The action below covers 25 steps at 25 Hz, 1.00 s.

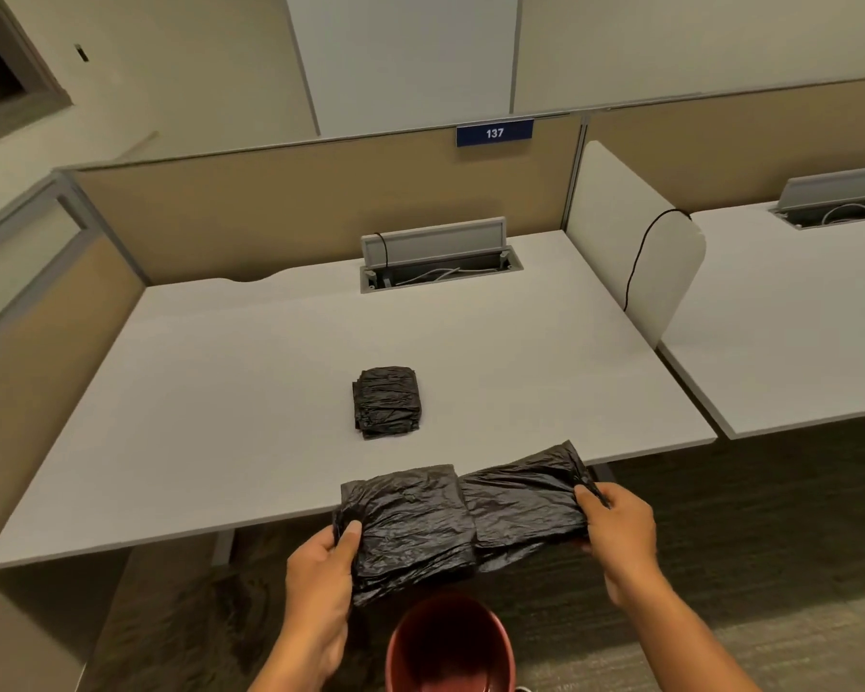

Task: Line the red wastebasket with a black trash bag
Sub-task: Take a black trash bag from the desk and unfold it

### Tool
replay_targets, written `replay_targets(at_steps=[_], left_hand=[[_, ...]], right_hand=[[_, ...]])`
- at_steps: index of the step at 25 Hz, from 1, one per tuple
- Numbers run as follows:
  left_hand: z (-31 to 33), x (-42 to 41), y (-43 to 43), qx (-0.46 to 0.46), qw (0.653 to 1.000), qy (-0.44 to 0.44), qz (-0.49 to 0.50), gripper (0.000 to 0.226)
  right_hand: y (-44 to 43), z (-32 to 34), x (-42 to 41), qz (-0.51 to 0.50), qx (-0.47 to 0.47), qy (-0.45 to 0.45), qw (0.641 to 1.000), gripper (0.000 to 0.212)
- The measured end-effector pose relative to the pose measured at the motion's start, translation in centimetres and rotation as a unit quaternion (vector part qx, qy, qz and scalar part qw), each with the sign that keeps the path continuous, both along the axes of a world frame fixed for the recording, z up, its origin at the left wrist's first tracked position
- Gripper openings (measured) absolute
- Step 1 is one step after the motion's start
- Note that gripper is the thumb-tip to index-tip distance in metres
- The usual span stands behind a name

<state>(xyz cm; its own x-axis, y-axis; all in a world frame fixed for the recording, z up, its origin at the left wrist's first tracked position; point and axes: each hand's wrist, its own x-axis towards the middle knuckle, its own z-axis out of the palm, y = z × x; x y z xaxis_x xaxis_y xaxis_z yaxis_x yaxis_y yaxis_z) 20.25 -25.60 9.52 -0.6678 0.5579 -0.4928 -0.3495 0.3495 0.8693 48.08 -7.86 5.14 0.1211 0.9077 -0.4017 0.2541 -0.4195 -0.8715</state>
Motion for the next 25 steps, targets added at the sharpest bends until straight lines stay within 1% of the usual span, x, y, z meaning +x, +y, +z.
replay_targets(at_steps=[3, 5, 6, 7, 9, 10, 11, 13, 16, 17, 19, 21, 22, 24, 25], left_hand=[[0.6, -2.1, -2.1, 0.019, 1.000, -0.005, -0.001, 0.027], [0.9, -3.4, -3.6, 0.030, 0.999, -0.012, 0.003, 0.028], [0.9, -3.9, -4.3, 0.038, 0.999, -0.017, -0.001, 0.029], [1.1, -4.2, -5.0, 0.045, 0.999, -0.024, -0.011, 0.029], [1.2, -4.5, -5.9, 0.051, 0.998, -0.031, -0.034, 0.027], [1.3, -4.3, -6.2, 0.054, 0.997, -0.031, -0.047, 0.025], [1.3, -4.0, -6.4, 0.057, 0.996, -0.028, -0.061, 0.023], [1.5, -3.1, -6.7, 0.063, 0.994, -0.019, -0.092, 0.020], [1.4, -1.8, -7.0, 0.077, 0.987, -0.003, -0.138, 0.016], [1.3, -1.5, -7.2, 0.081, 0.984, 0.001, -0.157, 0.015], [1.3, -0.9, -7.6, 0.085, 0.979, 0.008, -0.183, 0.013], [1.3, -0.4, -7.8, 0.094, 0.979, -0.021, -0.178, 0.013], [1.5, -0.3, -7.9, 0.100, 0.980, -0.048, -0.164, 0.012], [1.8, -0.3, -8.1, 0.107, 0.982, -0.085, -0.131, 0.012], [2.0, -0.5, -8.1, 0.110, 0.982, -0.094, -0.120, 0.015]], right_hand=[[-1.1, -0.3, 0.0, -0.016, -0.031, 0.016, 0.999, 0.013], [-2.2, -0.1, -0.1, -0.018, -0.038, -0.002, 0.999, 0.010], [-2.9, -0.1, -0.1, -0.017, -0.032, -0.028, 0.999, 0.009], [-3.8, 0.0, -0.3, -0.014, -0.019, -0.065, 0.998, 0.011], [-5.6, 0.9, -1.2, 0.011, 0.012, -0.136, 0.991, 0.029], [-6.8, 1.5, -2.0, 0.030, 0.029, -0.155, 0.987, 0.037], [-7.9, 2.3, -3.0, 0.051, 0.045, -0.162, 0.984, 0.040], [-10.3, 4.1, -5.5, 0.100, 0.071, -0.143, 0.982, 0.038], [-13.7, 7.0, -9.3, 0.220, 0.086, -0.077, 0.969, 0.033], [-14.7, 7.7, -10.6, 0.261, 0.088, -0.065, 0.959, 0.036], [-16.3, 8.8, -12.7, 0.327, 0.094, -0.067, 0.938, 0.043], [-17.1, 9.4, -14.0, 0.372, 0.094, -0.063, 0.921, 0.046], [-17.2, 9.6, -14.2, 0.387, 0.090, -0.049, 0.916, 0.043], [-17.3, 9.6, -14.1, 0.400, 0.085, -0.023, 0.912, 0.031], [-17.2, 9.4, -13.9, 0.403, 0.092, -0.026, 0.910, 0.025]])
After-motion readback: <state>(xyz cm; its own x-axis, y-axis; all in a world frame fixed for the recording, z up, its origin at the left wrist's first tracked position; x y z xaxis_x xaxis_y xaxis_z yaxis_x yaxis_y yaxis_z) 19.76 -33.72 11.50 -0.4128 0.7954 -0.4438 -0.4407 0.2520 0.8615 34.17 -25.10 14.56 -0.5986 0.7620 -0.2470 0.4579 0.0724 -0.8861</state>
